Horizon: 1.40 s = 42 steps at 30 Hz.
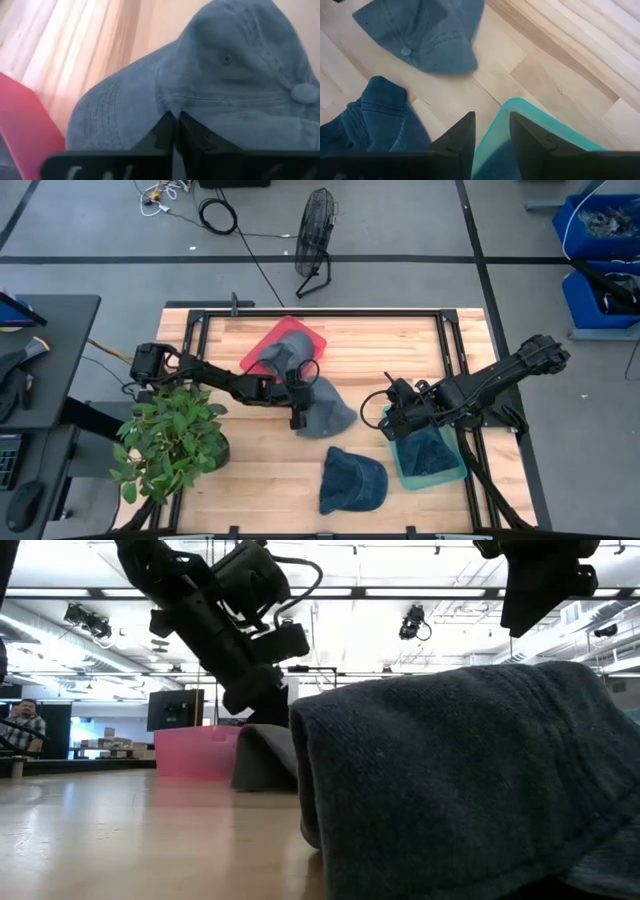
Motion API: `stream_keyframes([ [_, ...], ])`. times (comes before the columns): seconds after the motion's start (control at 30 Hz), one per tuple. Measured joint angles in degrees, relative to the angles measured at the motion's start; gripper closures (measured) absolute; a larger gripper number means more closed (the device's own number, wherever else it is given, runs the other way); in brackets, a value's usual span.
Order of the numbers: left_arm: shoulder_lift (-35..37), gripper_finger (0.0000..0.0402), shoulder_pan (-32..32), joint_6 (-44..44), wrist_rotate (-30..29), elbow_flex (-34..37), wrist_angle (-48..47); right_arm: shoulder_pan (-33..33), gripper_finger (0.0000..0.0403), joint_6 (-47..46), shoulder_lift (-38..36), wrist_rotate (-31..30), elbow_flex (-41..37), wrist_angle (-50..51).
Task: Pick & Place hat
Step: Put the gray cap into the red bin
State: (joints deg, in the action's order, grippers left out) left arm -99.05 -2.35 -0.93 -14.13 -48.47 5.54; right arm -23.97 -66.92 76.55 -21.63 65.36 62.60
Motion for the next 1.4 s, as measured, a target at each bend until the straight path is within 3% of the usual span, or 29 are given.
stream_keyframes([
  [0.17, 4.81, 0.0396, -0.80, -7.95, 0.46, 0.15, -1.47, -0.02, 0.0277, -0.01, 0.00, 0.00, 0.00, 0.01],
  [0.33, 14.71, 0.0397, -1.06, -11.75, 0.61, 0.13, -3.17, -0.02, 0.0277, 0.00, 0.00, 0.00, 0.00, 0.01],
  [0.43, 21.78, 0.0397, -0.95, -19.21, -0.08, 0.07, -5.22, -0.01, 0.0277, -0.01, 0.00, 0.00, 0.00, 0.01],
  [0.6, 30.49, 0.0397, 1.75, -37.57, -9.54, 0.02, -11.48, 0.00, 0.0277, -0.02, -0.01, 0.00, -0.01, 0.02],
  [0.7, 33.18, 0.0398, 6.40, -42.02, -12.24, 0.02, -15.15, 0.00, 0.0277, -0.01, -0.01, 0.00, -0.02, 0.02],
  [0.8, 34.05, 0.0398, 12.87, -45.20, -7.55, 0.02, -19.39, -0.01, 0.0277, 0.00, -0.02, 0.00, -0.02, 0.02],
  [0.93, 32.68, 0.0398, 22.52, -52.69, 10.72, 0.09, -24.57, -0.02, 0.0277, 0.17, -0.02, 0.00, -0.02, -0.01],
  [1.0, 31.45, 0.0398, 26.23, -56.38, 16.50, 0.11, -25.99, -0.02, 0.0277, 0.22, -0.02, 0.00, -0.02, -0.01],
  [1.17, 30.59, 0.0398, 32.39, -67.89, 17.04, 0.09, -27.68, -0.02, 0.0277, 0.33, -0.01, 0.00, -0.02, 0.01],
  [1.4, 31.35, 0.0398, 35.41, -80.00, 17.01, 0.09, -28.67, -0.01, 0.0277, 0.28, -0.02, -0.83, -0.02, -0.01],
])
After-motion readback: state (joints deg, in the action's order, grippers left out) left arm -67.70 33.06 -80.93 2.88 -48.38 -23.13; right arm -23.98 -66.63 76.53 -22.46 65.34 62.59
